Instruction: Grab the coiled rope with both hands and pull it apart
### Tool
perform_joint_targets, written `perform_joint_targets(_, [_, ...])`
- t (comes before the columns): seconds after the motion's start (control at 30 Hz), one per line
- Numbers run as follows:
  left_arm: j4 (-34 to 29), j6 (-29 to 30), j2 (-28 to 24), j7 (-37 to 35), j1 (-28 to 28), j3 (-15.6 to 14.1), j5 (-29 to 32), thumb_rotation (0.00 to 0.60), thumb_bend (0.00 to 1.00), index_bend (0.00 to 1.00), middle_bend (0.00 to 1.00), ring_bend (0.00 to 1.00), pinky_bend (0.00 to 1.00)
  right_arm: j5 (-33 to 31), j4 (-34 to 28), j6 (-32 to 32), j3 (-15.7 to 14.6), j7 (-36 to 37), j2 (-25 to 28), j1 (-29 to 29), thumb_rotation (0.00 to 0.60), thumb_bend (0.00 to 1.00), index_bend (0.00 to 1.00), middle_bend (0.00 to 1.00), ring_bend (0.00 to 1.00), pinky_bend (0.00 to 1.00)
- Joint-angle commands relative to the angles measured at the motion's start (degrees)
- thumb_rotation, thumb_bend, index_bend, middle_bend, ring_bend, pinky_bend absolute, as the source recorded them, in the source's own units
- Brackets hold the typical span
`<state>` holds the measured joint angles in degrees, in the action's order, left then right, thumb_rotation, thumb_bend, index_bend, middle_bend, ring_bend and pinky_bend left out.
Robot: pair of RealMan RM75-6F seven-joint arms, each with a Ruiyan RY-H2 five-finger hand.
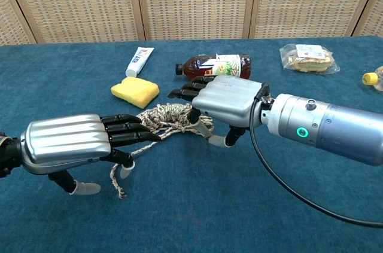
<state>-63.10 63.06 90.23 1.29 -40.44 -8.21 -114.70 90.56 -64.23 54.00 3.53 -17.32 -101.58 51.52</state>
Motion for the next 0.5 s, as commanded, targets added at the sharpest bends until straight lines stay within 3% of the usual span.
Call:
perform_joint_targets(0.03, [0.5,-0.1,0.6,0.6,-0.3,-0.4,0.2,0.600,0.29,0.45,0.00,0.00,0.00,0.1,0.1,0.0,-0.1,-0.1,0.0,0.0,0.600,0.76,0.69,0.00,0.00,0.00])
perform_joint_targets(0.5, [2.4,-0.3,3.3,-0.2,-1.3,-1.6,2.0,0.600,0.29,0.51,0.00,0.00,0.00,0.1,0.5,0.3,-0.2,0.5,0.1,-0.2,0.600,0.76,0.69,0.00,0.00,0.00])
